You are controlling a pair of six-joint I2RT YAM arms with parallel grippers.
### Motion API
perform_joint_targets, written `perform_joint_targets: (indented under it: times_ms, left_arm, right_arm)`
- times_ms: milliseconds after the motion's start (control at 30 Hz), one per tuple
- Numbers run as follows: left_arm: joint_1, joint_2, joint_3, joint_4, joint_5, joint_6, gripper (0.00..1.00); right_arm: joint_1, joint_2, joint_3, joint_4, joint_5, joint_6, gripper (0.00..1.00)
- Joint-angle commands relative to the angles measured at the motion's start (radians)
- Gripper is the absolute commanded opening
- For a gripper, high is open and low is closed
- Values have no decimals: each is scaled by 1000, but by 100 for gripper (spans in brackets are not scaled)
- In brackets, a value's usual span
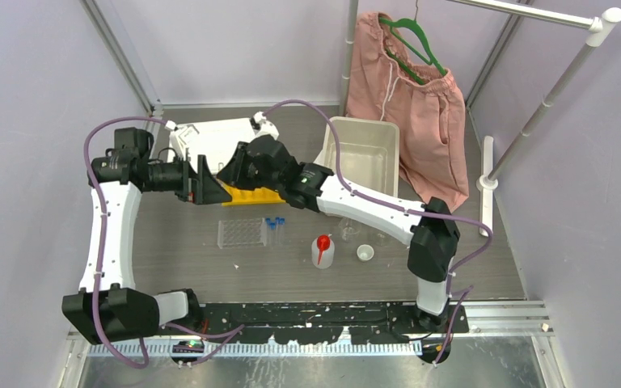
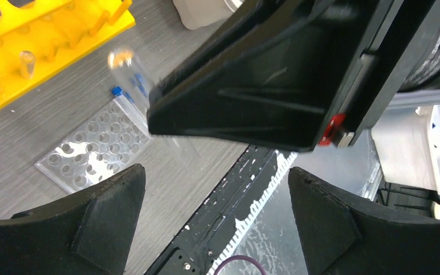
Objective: Organize the chemistry lab equipment
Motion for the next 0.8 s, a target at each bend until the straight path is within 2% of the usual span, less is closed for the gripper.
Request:
perform_joint_targets:
  times_ms: [0, 267, 567, 767]
  left_arm:
    - [-2, -6, 12, 50, -15, -20, 91]
    - [-2, 33, 36, 42, -51, -26, 66]
    - [-2, 24, 40, 52, -56, -29, 30]
    - [-2, 33, 45, 46, -62, -31, 24]
  right_arm:
    - [14, -6, 20, 139, -23, 59, 1]
    - [15, -51, -51, 191, -20, 77, 1]
    - [17, -58, -76, 234, -14, 91, 1]
    - [19, -54, -87, 283, -31, 119, 1]
